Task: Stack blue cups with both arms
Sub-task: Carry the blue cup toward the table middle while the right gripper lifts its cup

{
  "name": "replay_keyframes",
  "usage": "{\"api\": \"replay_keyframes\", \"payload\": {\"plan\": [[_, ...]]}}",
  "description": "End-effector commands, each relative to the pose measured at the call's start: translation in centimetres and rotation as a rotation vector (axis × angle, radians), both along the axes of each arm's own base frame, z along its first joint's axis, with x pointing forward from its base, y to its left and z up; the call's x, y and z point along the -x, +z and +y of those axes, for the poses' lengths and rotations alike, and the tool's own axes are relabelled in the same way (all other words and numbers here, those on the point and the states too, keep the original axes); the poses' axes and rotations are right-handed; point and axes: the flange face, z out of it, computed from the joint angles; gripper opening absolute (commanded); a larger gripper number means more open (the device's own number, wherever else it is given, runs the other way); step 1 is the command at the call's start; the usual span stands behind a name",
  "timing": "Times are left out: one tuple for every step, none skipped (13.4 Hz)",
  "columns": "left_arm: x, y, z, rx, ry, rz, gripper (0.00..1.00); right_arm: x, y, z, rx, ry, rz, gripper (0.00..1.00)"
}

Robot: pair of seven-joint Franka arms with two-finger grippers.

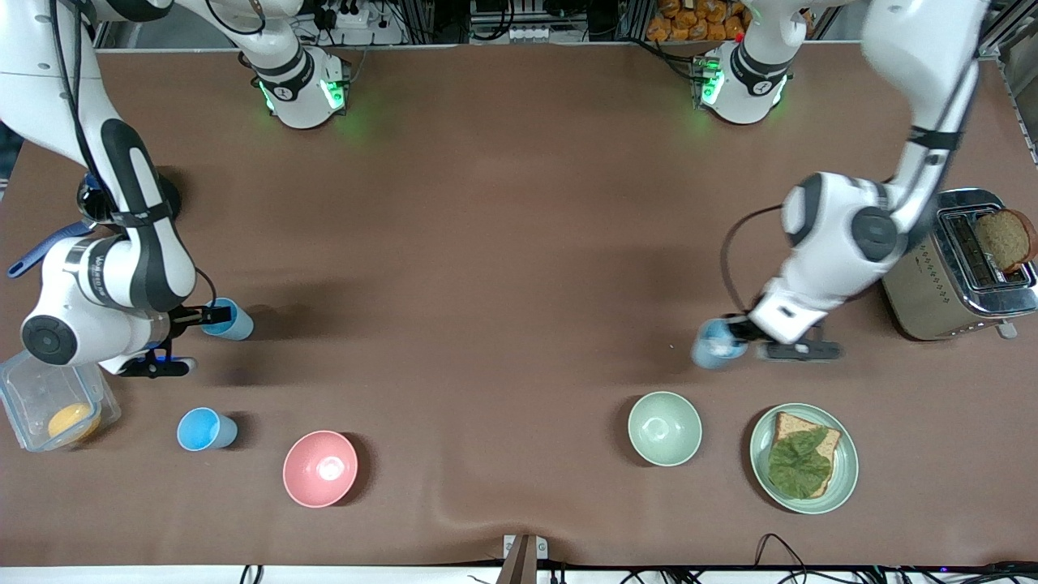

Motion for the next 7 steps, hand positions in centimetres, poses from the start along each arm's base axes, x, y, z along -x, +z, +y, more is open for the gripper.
{"api": "replay_keyframes", "payload": {"plan": [[1.3, -1.3, -8.8, 0.028, 0.059, 0.068, 0.00, 0.2, -0.2, -0.3, -0.006, 0.052, -0.031, 0.16], [2.1, -1.7, -11.4, 0.025, 0.061, 0.097, 0.00, 0.1, -0.2, -0.8, -0.017, 0.074, -0.048, 0.00], [3.2, -2.0, -14.1, 0.026, 0.074, 0.116, 0.00, 0.2, -0.3, -1.7, -0.018, 0.063, -0.053, 0.00], [4.6, -2.4, -16.9, 0.028, 0.087, 0.129, 0.00, 0.2, -0.3, -1.9, -0.018, 0.059, -0.054, 0.00], [5.2, -2.7, -19.1, 0.036, 0.116, 0.136, 0.00, 0.2, -0.3, -1.9, -0.018, 0.060, -0.053, 0.00], [5.8, -2.9, -20.9, 0.044, 0.137, 0.144, 0.00, 0.3, -0.3, -1.9, -0.018, 0.060, -0.051, 0.00], [6.5, -3.5, -22.7, 0.048, 0.154, 0.155, 0.00, 0.2, -0.2, -1.8, -0.021, 0.061, -0.053, 0.00]]}}
